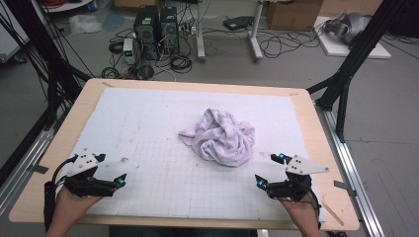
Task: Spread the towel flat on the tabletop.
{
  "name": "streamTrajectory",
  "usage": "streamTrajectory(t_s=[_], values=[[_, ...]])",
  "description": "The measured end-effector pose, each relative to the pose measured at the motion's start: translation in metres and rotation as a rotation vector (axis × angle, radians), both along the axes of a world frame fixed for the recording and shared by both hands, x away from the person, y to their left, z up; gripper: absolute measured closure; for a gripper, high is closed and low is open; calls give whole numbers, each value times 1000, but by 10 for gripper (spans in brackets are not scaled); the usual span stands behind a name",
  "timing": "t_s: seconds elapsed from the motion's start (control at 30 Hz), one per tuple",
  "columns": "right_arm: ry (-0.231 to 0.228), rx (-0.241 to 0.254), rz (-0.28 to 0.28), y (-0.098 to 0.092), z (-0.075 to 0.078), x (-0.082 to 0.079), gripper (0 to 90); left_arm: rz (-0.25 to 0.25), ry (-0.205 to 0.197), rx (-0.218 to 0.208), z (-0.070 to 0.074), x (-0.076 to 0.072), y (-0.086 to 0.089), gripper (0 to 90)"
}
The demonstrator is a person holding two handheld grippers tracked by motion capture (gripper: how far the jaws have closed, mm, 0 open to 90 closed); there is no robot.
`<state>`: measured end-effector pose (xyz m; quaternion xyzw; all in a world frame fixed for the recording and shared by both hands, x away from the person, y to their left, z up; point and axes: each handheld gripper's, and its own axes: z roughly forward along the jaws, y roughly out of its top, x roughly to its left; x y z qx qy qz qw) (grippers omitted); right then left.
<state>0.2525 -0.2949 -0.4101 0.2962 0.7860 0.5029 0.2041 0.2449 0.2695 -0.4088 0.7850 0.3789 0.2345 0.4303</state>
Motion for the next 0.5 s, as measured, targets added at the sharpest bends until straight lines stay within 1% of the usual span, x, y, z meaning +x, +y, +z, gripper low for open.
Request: streamTrajectory(t_s=[0.23, 0.5], values=[[5, 7, -11, -3, 0, -1, 108, -8, 4, 7, -1, 1, -1, 22], [-2, -2, -1, -1, -1, 0, 108, -4, 2, 3, 0, 0, 0, 22]])
